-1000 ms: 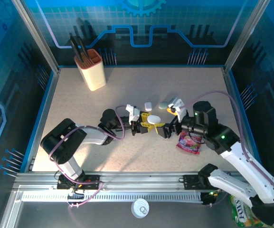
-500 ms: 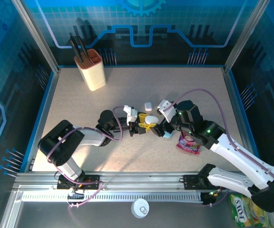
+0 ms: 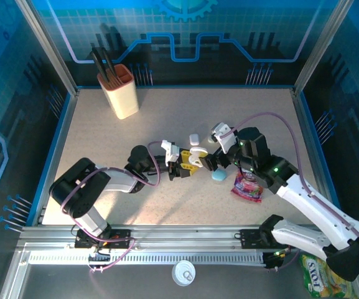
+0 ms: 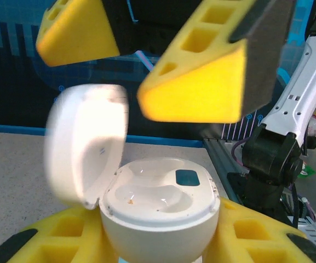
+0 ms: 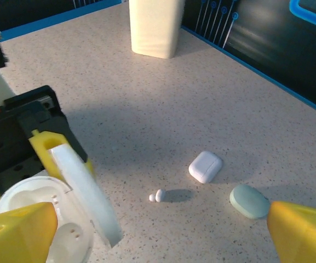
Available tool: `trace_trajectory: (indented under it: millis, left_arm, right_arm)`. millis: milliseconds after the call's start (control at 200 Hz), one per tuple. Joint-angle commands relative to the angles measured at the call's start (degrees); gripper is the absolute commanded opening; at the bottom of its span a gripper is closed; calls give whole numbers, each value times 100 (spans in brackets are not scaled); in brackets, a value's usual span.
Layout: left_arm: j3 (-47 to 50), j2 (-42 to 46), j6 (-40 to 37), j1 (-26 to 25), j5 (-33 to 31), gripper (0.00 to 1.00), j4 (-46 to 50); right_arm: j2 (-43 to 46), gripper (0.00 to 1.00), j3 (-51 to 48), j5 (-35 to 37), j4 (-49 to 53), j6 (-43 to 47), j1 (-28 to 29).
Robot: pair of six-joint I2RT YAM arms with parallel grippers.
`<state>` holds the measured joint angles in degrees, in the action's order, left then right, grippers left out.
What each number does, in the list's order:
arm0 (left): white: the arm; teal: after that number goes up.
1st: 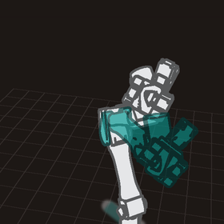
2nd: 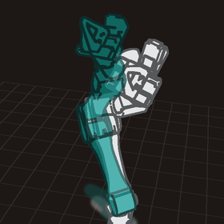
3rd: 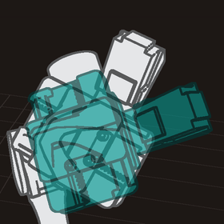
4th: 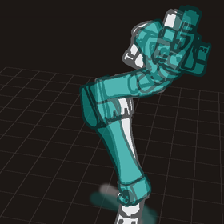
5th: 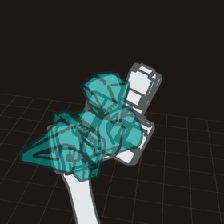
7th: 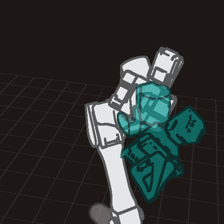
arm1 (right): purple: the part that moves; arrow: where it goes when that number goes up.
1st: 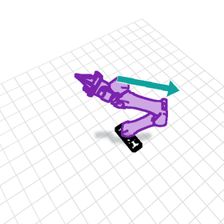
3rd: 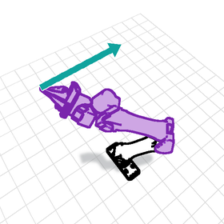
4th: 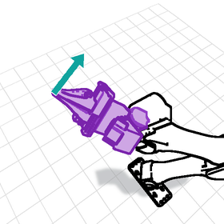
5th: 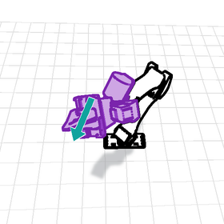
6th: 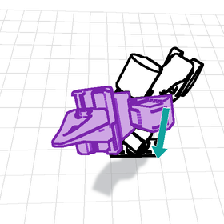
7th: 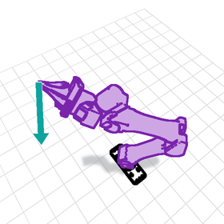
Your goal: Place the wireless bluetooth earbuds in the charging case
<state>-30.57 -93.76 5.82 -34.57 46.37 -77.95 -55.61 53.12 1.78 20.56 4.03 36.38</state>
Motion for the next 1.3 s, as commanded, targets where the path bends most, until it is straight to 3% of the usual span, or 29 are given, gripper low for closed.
trace_trajectory:
  millis: [0,340,595,710,920,1296]
  left_arm:
    - [52,206,-176,-11,147,37,-229]
    - [90,85,-151,272,48,37,-240]
    - [261,343,-135,803,22,37,-237]
    - [390,444,-136,999,-68,37,-238]
    - [651,754,-145,1257,-154,37,-235]
    - [946,1226,-38,1283,-140,37,-238]
  right_arm:
    - [-114,98,221,51,-220,-150,-80]
    - [596,100,-164,-1170,-581,-507,-318]
    - [611,100,-1080,-2194,-1429,-2834,-1667]
    - [-56,100,-1191,-2143,-1315,-3472,-1881]
    - [-1642,80,-1135,-2613,-1655,-4170,-1720]
    - [-4168,59,-95,-2664,-2164,-4366,-1195]
